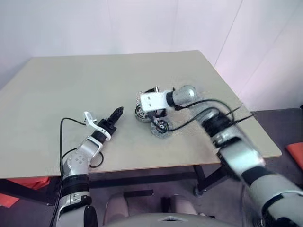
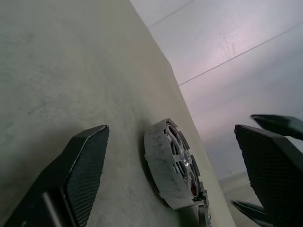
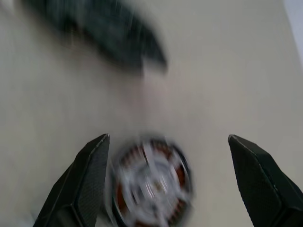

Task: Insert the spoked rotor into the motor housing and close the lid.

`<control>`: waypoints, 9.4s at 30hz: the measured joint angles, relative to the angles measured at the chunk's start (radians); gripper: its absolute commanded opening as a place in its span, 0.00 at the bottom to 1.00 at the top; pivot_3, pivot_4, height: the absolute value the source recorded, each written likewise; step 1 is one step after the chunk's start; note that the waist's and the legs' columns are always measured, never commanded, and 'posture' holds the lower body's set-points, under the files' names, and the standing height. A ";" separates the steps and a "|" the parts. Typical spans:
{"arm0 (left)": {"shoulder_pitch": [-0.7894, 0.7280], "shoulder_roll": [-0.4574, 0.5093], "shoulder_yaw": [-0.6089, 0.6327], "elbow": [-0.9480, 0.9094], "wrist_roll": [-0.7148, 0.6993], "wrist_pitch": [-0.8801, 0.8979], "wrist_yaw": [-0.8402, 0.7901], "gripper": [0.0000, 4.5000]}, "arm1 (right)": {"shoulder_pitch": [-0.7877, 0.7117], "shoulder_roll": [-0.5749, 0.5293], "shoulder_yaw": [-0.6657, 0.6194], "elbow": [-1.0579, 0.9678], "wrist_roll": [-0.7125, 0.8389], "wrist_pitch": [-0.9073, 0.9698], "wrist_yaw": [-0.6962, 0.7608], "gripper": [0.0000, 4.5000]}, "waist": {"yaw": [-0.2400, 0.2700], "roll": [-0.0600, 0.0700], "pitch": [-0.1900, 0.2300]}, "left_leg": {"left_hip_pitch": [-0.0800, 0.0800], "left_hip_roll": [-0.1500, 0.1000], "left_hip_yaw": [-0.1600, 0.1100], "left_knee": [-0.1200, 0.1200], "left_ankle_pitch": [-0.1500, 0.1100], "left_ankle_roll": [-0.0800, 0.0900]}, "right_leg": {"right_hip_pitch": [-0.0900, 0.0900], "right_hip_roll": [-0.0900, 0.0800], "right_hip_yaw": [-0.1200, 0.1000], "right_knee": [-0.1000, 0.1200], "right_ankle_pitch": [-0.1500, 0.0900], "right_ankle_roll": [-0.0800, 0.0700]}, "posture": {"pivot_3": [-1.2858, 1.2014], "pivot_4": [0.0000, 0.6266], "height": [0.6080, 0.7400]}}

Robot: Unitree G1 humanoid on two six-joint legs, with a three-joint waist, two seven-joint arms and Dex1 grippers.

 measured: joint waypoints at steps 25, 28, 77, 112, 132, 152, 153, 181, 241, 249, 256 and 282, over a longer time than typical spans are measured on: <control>0.035 0.025 0.003 -0.023 -0.002 0.019 -0.018 1.00 | 0.135 -0.051 0.113 -0.167 0.078 0.551 -0.199 1.00 | 0.036 0.000 0.000 | 0.019 0.000 0.000 -0.019 0.006 -0.011 | 0.009 0.006 0.005 -0.007 -0.005 0.008 | 0.52 0.00 1.00; 0.038 0.023 0.004 -0.027 -0.002 0.019 -0.017 1.00 | 0.136 -0.063 0.140 -0.167 0.078 0.541 -0.193 1.00 | 0.036 0.000 0.000 | 0.019 0.000 0.000 -0.019 0.006 -0.011 | 0.009 0.006 0.005 -0.007 -0.005 0.008 | 0.52 0.00 1.00; 0.051 0.018 0.014 -0.032 -0.016 0.011 0.011 1.00 | -0.006 -0.134 0.209 0.175 0.017 0.052 -0.117 0.01 | 0.024 -0.001 0.000 | 0.022 -0.004 -0.007 -0.022 0.006 -0.011 | 0.013 0.007 0.004 -0.019 -0.004 0.008 | 0.52 0.00 1.00; 0.059 0.013 0.015 -0.050 -0.015 0.007 0.010 1.00 | -0.050 -0.083 0.215 0.250 -0.053 0.015 -0.096 0.36 | 0.019 -0.001 0.000 | 0.020 -0.003 -0.007 -0.022 0.004 -0.009 | 0.012 0.007 0.003 -0.018 -0.002 0.005 | 0.52 0.00 1.00; 0.063 0.014 0.013 -0.058 -0.015 0.011 0.013 1.00 | 0.031 -0.132 0.212 0.135 -0.056 0.040 -0.090 0.36 | 0.020 -0.001 0.000 | 0.021 -0.003 -0.007 -0.023 0.004 -0.009 | 0.012 0.007 0.004 -0.019 -0.002 0.005 | 0.52 0.00 1.00; 0.061 0.021 0.018 -0.050 -0.014 0.008 0.017 1.00 | 0.009 -0.089 0.209 0.224 -0.065 0.007 -0.125 0.00 | 0.014 -0.001 0.000 | 0.023 -0.003 -0.007 -0.022 0.004 -0.009 | 0.013 0.007 0.004 -0.019 -0.003 0.006 | 0.52 0.00 1.00; 0.061 0.021 0.019 -0.050 -0.014 0.008 0.017 1.00 | 0.008 -0.089 0.209 0.226 -0.065 0.004 -0.125 0.00 | 0.013 -0.001 0.000 | 0.023 -0.003 -0.007 -0.022 0.004 -0.009 | 0.013 0.007 0.004 -0.019 -0.003 0.006 | 0.52 0.00 1.00; 0.067 0.009 0.016 -0.058 -0.015 -0.016 0.012 1.00 | -0.087 -0.321 0.309 0.137 -0.181 -0.592 0.130 0.00 | 0.014 -0.001 0.000 | 0.018 -0.003 -0.006 -0.024 0.004 -0.008 | 0.009 0.007 0.004 -0.019 -0.001 0.002 | 0.52 0.00 1.00; -0.175 0.124 -0.071 0.262 0.124 0.077 -0.160 1.00 | 0.533 0.176 -1.029 -0.618 0.785 1.335 -0.662 0.64 | 0.075 0.011 -0.007 | 0.029 -0.009 -0.007 -0.043 0.011 -0.022 | 0.014 0.006 0.006 -0.029 -0.003 0.007 | 0.52 0.00 1.00; -0.185 0.146 -0.067 0.271 0.144 0.101 -0.179 1.00 | 0.514 0.270 -1.105 -0.539 0.983 1.336 -0.954 0.64 | 0.073 0.012 -0.008 | 0.028 -0.013 -0.007 -0.056 0.015 -0.029 | 0.011 0.004 0.005 -0.035 -0.001 0.010 | 0.52 0.00 1.00; -0.159 0.148 -0.059 0.223 0.143 0.117 -0.171 1.00 | 0.378 0.298 -1.188 -0.354 0.946 1.276 -1.032 0.64 | 0.067 0.013 -0.009 | 0.025 -0.013 -0.007 -0.056 0.017 -0.032 | 0.010 0.004 0.005 -0.034 -0.001 0.010 | 0.52 0.00 1.00; -0.119 0.146 -0.029 0.138 0.142 0.134 -0.113 1.00 | 0.273 0.272 -0.951 -0.357 1.069 1.148 -0.957 0.64 | 0.066 0.012 -0.009 | 0.022 -0.011 -0.008 -0.055 0.016 -0.030 | 0.008 0.007 0.005 -0.034 0.000 0.010 | 0.52 0.00 1.00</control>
